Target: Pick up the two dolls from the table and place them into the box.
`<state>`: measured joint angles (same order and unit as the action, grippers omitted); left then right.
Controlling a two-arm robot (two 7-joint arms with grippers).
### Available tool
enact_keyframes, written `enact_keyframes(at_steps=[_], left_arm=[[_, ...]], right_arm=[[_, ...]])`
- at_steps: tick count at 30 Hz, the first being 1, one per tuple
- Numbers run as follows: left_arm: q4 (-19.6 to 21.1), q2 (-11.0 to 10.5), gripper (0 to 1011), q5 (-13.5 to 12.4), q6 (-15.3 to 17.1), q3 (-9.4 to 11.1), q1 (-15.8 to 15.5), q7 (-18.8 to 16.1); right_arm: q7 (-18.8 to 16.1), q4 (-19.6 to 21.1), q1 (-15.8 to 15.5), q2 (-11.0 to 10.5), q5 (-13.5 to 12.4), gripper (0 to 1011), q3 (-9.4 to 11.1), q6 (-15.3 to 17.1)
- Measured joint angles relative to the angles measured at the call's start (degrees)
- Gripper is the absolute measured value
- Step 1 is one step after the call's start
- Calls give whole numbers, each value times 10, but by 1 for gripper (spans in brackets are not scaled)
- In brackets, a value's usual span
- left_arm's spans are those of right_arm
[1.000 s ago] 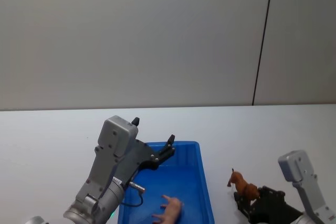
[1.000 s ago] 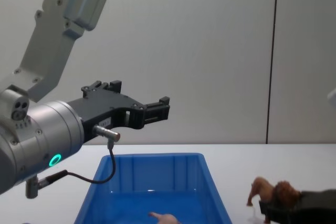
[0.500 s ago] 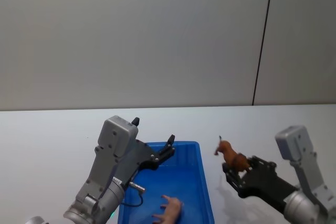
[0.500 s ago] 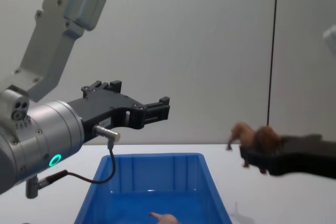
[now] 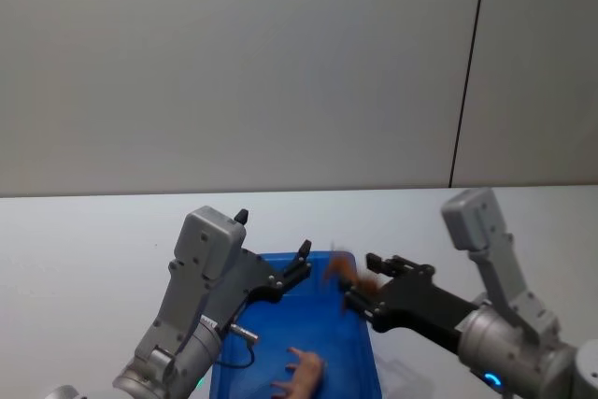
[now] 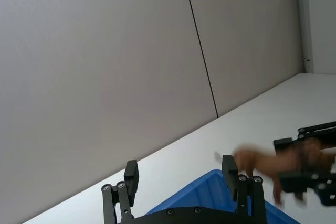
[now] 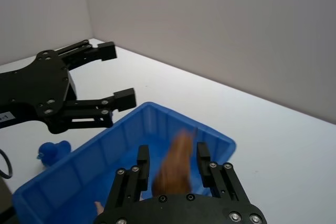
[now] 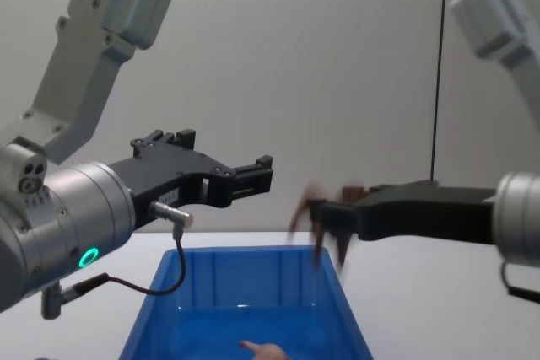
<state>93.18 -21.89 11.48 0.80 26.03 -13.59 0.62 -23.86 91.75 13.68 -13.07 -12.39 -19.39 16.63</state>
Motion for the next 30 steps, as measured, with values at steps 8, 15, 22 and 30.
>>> enact_keyframes(at_steps=[8, 15, 22, 30], left_arm=[[0, 0, 1001, 0, 0, 0, 0, 0], [0, 0, 1000, 0, 0, 0, 0, 0], [0, 0, 1000, 0, 0, 0, 0, 0], [0, 0, 1000, 0, 0, 0, 0, 0]], right_arm=[[-31, -30, 22, 19, 0, 765, -12, 21], [-51, -39, 27, 16, 4, 939, -12, 21], [-59, -35, 20, -3, 2, 1001, -1, 14], [-56, -26, 3, -32, -8, 1001, 16, 2]])
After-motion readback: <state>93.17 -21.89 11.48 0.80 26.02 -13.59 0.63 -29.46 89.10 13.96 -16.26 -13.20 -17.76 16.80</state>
